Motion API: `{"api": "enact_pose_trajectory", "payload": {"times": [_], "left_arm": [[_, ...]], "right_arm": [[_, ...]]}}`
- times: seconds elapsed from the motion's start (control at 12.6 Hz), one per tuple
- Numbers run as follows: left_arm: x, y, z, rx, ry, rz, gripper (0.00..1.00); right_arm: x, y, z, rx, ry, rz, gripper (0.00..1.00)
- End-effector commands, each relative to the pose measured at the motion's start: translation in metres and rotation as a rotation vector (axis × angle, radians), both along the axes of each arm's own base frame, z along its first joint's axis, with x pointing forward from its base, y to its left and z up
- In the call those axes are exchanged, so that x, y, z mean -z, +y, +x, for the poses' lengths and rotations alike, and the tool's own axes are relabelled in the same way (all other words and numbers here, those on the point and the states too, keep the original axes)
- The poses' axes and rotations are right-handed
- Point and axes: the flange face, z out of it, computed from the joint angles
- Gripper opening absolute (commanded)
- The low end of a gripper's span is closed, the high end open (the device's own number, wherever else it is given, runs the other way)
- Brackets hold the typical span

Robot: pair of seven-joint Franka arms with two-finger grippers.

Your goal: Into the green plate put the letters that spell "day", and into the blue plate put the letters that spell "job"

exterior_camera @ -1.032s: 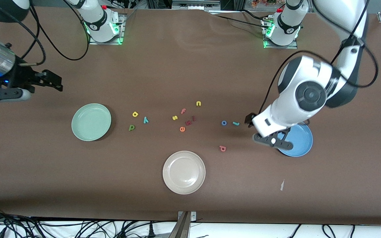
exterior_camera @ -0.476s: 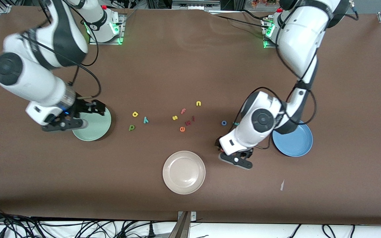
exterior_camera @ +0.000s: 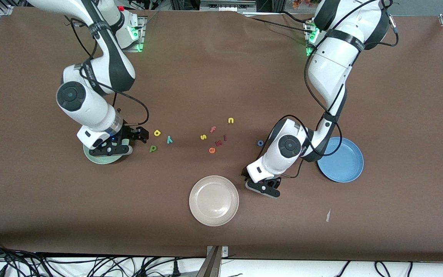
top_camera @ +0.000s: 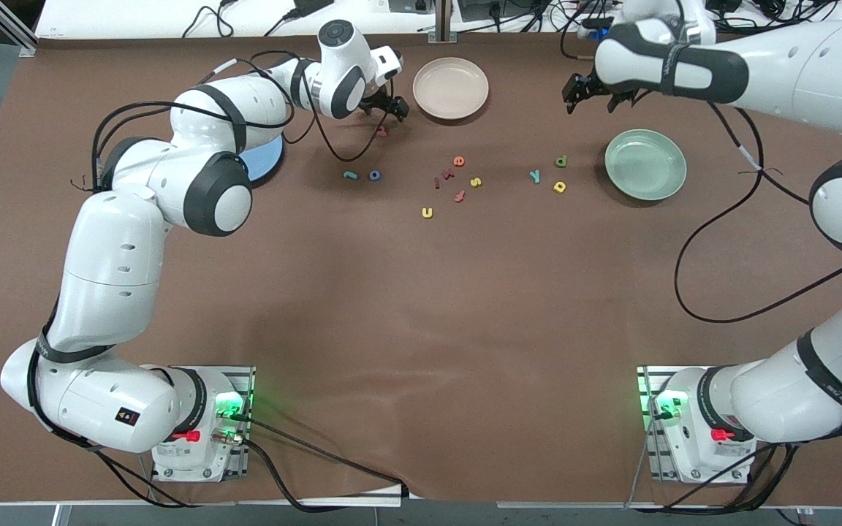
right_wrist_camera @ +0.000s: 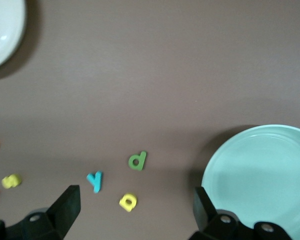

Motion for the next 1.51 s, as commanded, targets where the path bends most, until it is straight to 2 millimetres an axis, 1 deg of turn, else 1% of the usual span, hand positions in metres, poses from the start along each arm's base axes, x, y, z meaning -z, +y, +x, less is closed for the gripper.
{"api": "enact_pose_trajectory", "payload": {"times": [0.0, 0.08, 0.16, 0.24, 0.4, 0.48, 0.56, 0.63, 0.71, 0.79, 0.87, 0.95, 1.03, 1.11, 1.35, 1.43], "left_arm": [[-0.012, 0.003, -0.010, 0.014, 0.043, 0.035, 0.99], [-0.014, 0.006, -0.020, 0.023, 0.072, 0.052, 0.99], [-0.014, 0.008, -0.030, 0.030, 0.092, 0.063, 0.96], [-0.014, 0.009, -0.035, 0.031, 0.101, 0.068, 0.96], [-0.013, 0.003, -0.040, 0.038, 0.107, 0.070, 0.93], [-0.011, 0.002, -0.041, 0.042, 0.110, 0.073, 0.85], [-0.008, -0.001, -0.044, 0.046, 0.114, 0.075, 0.83], [-0.008, -0.004, -0.045, 0.051, 0.114, 0.075, 0.83], [-0.005, -0.006, -0.047, 0.056, 0.116, 0.076, 0.77], [-0.005, -0.007, -0.048, 0.062, 0.116, 0.080, 0.69], [-0.005, -0.008, -0.048, 0.064, 0.114, 0.080, 0.56], [-0.005, -0.008, -0.048, 0.064, 0.114, 0.080, 0.34], [-0.003, -0.007, -0.048, 0.061, 0.117, 0.082, 0.10], [-0.003, -0.005, -0.048, 0.059, 0.118, 0.084, 0.00], [-0.006, -0.003, -0.047, 0.055, 0.117, 0.085, 0.00], [-0.011, -0.001, -0.048, 0.056, 0.135, 0.095, 0.00]], "right_arm": [[0.031, 0.004, -0.005, 0.091, 0.000, -0.010, 1.00], [0.042, 0.004, -0.002, 0.127, -0.004, -0.004, 1.00], [0.055, 0.005, 0.001, 0.155, -0.018, 0.005, 1.00], [0.067, 0.009, 0.001, 0.175, -0.019, 0.008, 1.00], [0.086, 0.018, 0.000, 0.204, -0.028, 0.008, 1.00], [0.097, 0.022, -0.002, 0.213, -0.032, 0.009, 1.00], [0.104, 0.022, -0.003, 0.216, -0.035, 0.005, 1.00], [0.112, 0.025, -0.006, 0.213, -0.029, 0.001, 1.00], [0.116, 0.021, -0.008, 0.221, -0.027, -0.006, 1.00], [0.123, 0.020, -0.014, 0.220, -0.033, -0.005, 1.00], [0.130, 0.022, -0.023, 0.214, -0.034, -0.004, 1.00], [0.134, 0.021, -0.030, 0.211, -0.035, -0.004, 1.00], [0.137, 0.020, -0.036, 0.212, -0.030, -0.005, 1.00], [0.137, 0.019, -0.037, 0.218, -0.035, -0.002, 1.00], [0.146, 0.023, -0.044, 0.209, -0.046, 0.003, 0.99], [0.148, 0.023, -0.045, 0.207, -0.043, 0.000, 0.95]]}}
